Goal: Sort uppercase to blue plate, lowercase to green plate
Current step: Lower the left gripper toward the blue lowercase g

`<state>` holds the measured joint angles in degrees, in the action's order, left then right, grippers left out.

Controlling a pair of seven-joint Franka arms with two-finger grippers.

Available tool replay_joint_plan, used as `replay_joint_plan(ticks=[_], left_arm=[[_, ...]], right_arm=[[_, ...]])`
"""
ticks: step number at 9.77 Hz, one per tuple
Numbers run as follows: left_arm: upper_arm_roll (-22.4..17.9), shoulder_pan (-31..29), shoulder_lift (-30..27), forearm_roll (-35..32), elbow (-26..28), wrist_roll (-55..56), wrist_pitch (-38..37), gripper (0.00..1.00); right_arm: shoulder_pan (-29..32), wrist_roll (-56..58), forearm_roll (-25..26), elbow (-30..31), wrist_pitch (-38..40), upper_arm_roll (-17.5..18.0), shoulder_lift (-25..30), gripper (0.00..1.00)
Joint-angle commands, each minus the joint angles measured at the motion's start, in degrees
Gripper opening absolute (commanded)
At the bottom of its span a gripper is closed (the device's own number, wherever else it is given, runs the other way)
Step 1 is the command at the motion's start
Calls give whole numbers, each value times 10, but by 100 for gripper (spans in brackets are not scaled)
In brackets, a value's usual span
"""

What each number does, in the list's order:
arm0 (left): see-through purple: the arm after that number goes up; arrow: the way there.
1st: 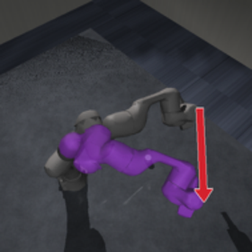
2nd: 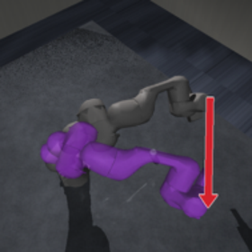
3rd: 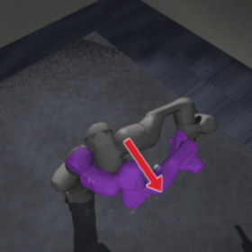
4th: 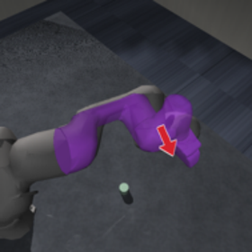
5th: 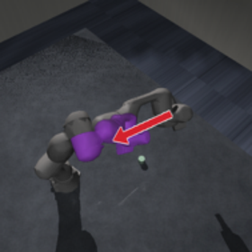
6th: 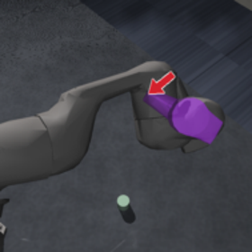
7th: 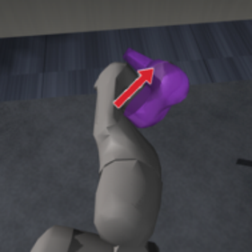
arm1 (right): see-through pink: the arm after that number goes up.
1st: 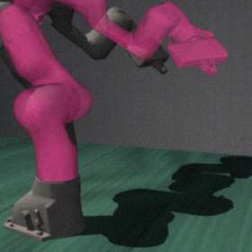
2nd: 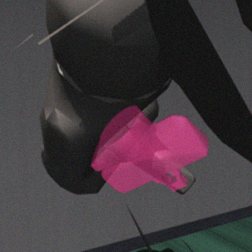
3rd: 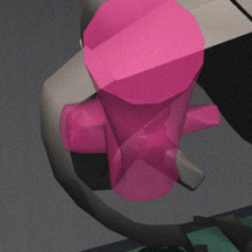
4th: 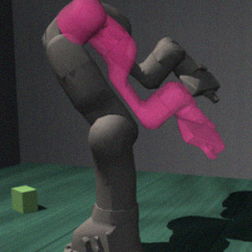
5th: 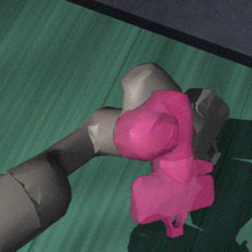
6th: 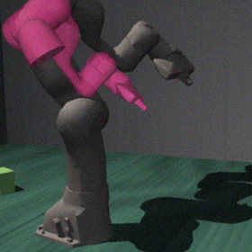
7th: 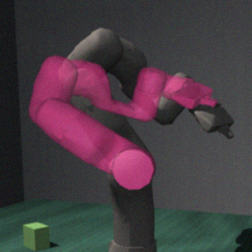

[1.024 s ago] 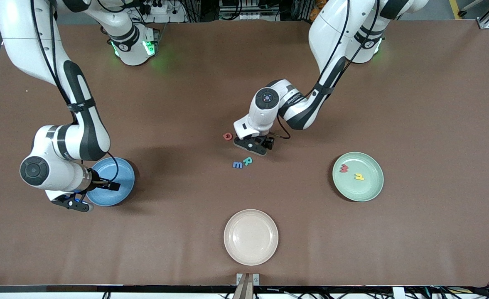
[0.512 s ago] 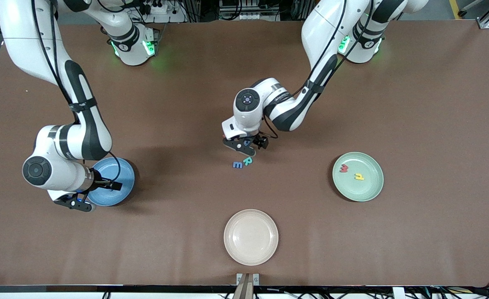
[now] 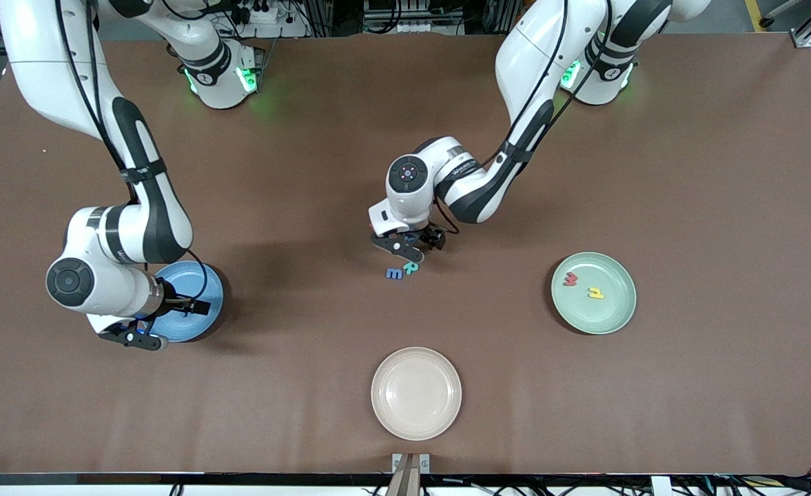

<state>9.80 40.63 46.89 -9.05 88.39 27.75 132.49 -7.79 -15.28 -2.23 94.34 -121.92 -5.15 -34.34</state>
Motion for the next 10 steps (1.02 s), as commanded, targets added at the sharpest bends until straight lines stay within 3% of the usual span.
replay_joint_plan(ticks=[1,3,4,7,10], left_arm=[[1,5,9,-18,-16,27,5,100],[1,4,14,-16,-16,27,9,100],[1,4,14,-16,-16,27,12,83],[1,3,14,-17,-16,27,12,61],[10,3,14,-18,-16,52,12,62]], right_arm=[[-1,2,-3,14,0,12,20,100],[-2,1,-4,12,3,21,26,100],[-2,2,-4,12,9,22,30,100],[-2,2,-4,12,23,22,39,100],[-2,1,-4,14,23,23,38,100]])
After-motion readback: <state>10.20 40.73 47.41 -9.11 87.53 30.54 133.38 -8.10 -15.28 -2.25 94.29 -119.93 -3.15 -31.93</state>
